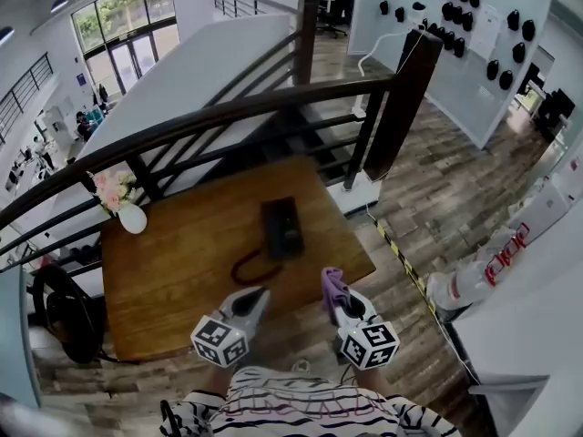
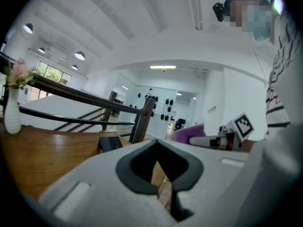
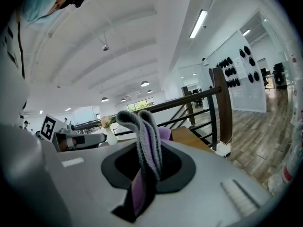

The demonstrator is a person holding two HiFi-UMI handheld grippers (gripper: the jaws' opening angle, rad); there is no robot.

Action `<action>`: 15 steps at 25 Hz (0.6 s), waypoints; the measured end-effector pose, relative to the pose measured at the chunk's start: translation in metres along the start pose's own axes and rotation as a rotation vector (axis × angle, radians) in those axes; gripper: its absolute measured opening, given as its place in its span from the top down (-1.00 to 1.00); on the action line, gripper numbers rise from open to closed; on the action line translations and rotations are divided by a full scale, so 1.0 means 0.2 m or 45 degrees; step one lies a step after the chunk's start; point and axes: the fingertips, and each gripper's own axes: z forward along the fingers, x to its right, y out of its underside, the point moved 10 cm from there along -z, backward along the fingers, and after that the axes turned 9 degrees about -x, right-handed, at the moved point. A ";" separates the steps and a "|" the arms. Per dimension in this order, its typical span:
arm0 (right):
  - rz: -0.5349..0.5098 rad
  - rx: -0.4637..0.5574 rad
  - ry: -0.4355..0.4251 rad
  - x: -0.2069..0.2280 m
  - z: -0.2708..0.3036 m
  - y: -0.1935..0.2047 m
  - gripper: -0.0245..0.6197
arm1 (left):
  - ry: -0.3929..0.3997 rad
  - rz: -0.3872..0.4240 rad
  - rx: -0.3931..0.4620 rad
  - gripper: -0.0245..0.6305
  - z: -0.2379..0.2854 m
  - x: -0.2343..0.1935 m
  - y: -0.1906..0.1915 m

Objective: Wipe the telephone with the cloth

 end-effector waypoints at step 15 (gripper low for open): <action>-0.025 -0.015 -0.033 0.00 0.38 -0.15 0.77 | -0.059 -0.018 0.018 0.93 0.03 -0.30 -0.11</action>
